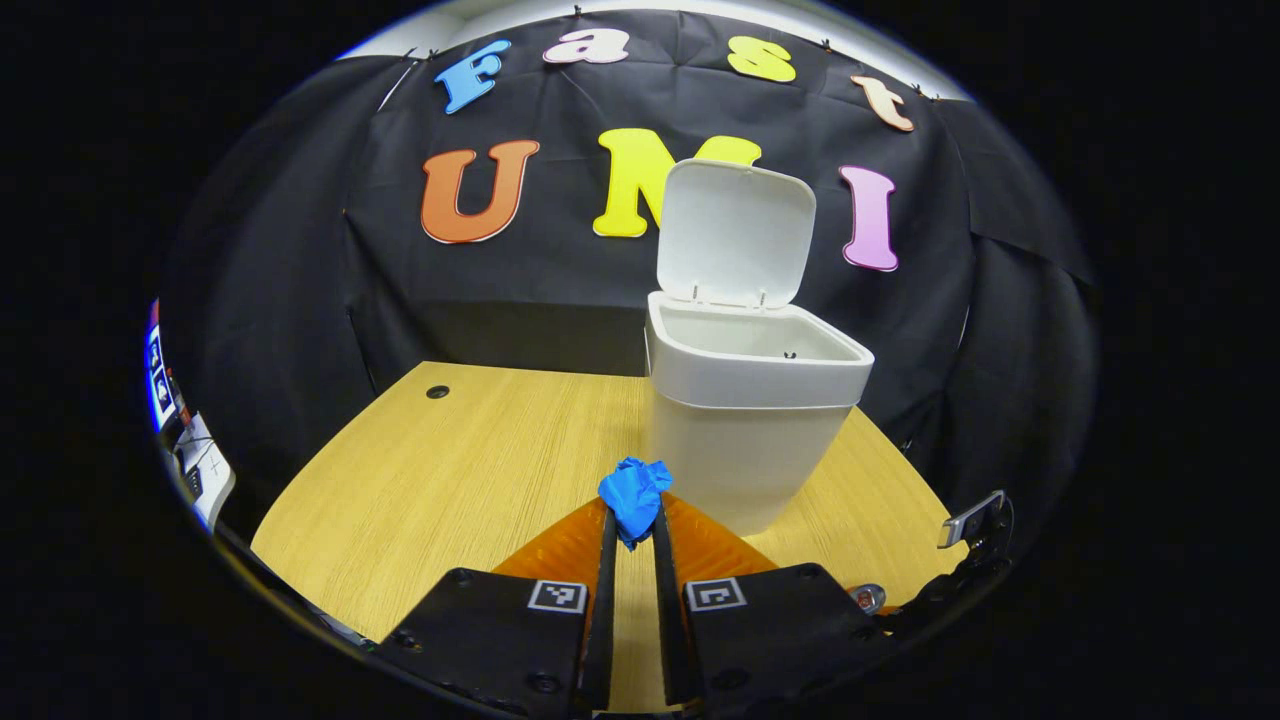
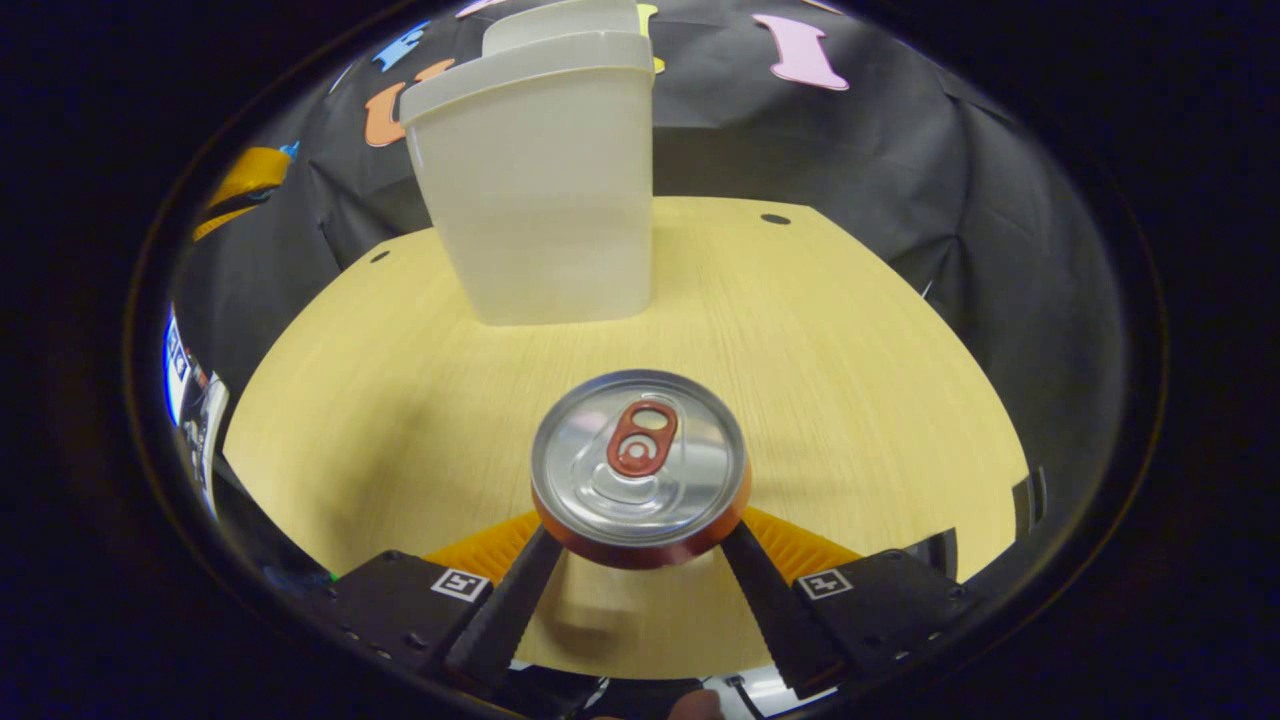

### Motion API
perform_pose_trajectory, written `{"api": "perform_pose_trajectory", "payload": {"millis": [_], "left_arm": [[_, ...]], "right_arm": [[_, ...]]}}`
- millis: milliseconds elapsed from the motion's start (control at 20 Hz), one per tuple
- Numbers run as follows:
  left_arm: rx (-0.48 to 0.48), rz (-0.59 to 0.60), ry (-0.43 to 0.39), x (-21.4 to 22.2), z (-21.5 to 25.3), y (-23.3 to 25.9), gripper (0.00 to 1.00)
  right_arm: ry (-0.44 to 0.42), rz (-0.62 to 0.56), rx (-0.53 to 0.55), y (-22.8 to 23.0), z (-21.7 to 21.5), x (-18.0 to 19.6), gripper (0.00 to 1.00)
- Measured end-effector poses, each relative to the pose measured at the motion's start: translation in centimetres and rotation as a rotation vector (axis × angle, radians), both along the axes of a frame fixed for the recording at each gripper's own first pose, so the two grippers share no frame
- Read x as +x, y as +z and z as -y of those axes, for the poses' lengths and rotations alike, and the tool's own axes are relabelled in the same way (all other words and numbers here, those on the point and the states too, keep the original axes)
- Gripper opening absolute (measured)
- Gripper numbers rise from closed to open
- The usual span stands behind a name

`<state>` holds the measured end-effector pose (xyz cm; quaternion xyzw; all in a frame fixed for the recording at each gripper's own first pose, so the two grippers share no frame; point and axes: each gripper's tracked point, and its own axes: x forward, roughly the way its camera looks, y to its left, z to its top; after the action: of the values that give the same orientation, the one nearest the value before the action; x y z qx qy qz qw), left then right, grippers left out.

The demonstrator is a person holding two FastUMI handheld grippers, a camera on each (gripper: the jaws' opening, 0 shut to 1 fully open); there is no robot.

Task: Press the lid of the desktop garbage bin to open it, pick up the crumpled paper on the desktop and throw it into the bin, then pick up the pop can on the desktop and drop it into the bin, and finally close the garbage bin lid.

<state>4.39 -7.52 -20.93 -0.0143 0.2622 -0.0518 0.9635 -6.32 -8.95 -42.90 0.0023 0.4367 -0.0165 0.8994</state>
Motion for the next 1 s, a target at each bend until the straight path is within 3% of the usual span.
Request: {"api": "perform_pose_trajectory", "payload": {"millis": [200, 500, 800, 1000], "left_arm": [[0.004, 0.027, -0.004, 0.4, 0.2, 1.1, 0.22], [-0.018, 0.146, -0.017, 3.5, 1.5, 6.5, 0.22], [-0.06, 0.281, -0.045, 9.4, 4.2, 13.4, 0.22], [-0.062, 0.345, -0.087, 13.3, 6.5, 16.0, 0.22]], "right_arm": [[0.002, -0.007, -0.008, 0.3, 0.3, -0.1, 0.82], [0.034, 0.077, -0.015, 6.4, 0.6, 1.3, 0.82], [0.005, 0.195, 0.011, 14.7, 1.9, 3.7, 0.82], [-0.016, 0.248, 0.013, 17.9, 3.5, 4.5, 0.82]]}}
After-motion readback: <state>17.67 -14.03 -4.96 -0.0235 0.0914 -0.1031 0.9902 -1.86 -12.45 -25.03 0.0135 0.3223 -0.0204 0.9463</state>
